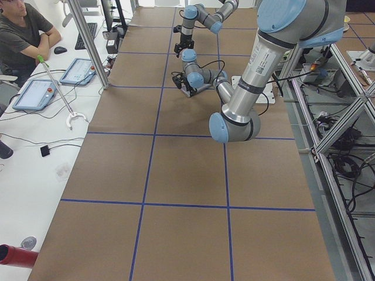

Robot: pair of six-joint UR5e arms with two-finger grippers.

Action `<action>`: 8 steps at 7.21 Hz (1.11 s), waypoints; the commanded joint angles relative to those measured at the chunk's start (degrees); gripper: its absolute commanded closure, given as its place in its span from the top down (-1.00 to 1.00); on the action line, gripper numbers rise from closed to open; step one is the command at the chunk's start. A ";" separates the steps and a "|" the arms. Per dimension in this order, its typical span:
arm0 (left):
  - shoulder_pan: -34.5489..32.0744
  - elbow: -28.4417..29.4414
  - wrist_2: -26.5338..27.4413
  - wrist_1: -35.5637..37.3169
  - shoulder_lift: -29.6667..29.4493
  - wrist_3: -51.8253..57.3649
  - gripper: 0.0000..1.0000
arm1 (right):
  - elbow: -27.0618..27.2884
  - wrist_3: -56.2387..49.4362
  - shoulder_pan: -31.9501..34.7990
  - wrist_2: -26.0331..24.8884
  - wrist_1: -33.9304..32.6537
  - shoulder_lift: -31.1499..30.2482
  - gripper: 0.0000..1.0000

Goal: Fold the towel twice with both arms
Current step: 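Hold the left gripper at the towel end while the right arm waits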

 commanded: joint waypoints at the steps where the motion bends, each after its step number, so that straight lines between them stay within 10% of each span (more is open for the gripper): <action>1: 0.03 1.93 0.10 -1.00 -0.62 0.74 0.06 | -0.03 -0.01 0.00 0.05 0.09 -0.19 1.00; 8: 0.12 2.90 0.10 -1.09 -1.59 0.74 -0.04 | -0.99 0.08 -0.17 0.05 0.44 -0.10 1.00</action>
